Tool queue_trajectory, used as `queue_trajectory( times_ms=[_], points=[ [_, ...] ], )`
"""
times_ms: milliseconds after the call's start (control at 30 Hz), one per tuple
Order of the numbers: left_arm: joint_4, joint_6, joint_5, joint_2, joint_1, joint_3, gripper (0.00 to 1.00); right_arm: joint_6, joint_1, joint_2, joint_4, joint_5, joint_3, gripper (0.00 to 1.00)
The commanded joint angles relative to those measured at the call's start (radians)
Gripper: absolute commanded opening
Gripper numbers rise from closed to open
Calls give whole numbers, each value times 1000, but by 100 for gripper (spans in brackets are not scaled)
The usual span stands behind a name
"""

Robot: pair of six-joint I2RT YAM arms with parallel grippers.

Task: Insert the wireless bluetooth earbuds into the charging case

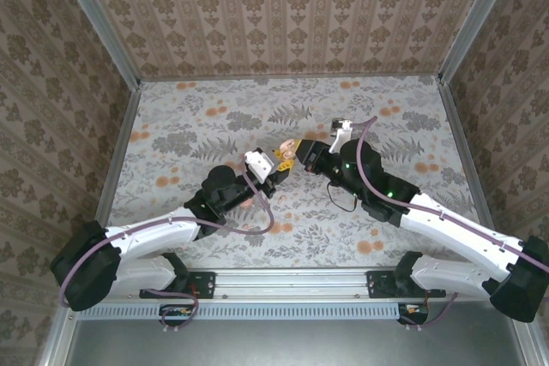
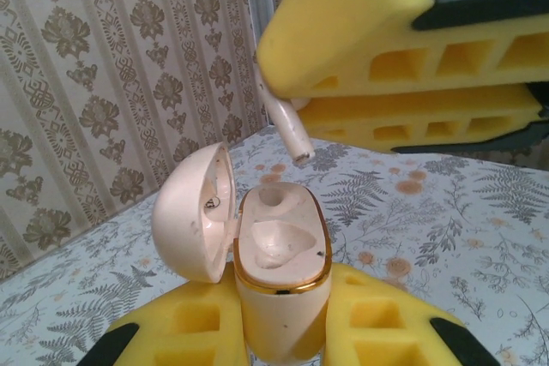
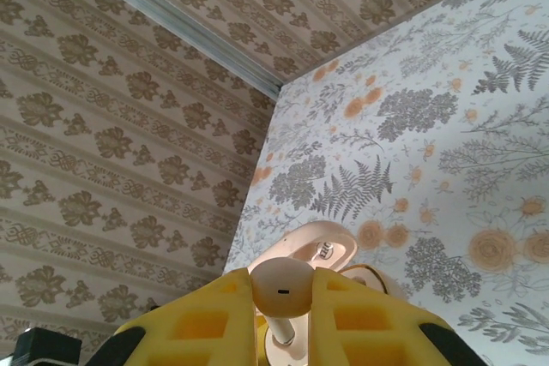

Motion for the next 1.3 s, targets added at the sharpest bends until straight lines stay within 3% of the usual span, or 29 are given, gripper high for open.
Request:
queue_trajectory(
  times_ms=[0, 667, 1267],
  points=[
    [46, -45, -15, 3, -10, 47, 0, -10, 14, 10, 67, -3, -18, 17],
    [21, -78, -22, -7, -25, 76, 0, -144, 86, 31, 104, 90, -46, 16],
    [26, -109, -13, -3, -29, 84, 0, -218, 90, 14, 126, 144, -58, 16]
  ],
)
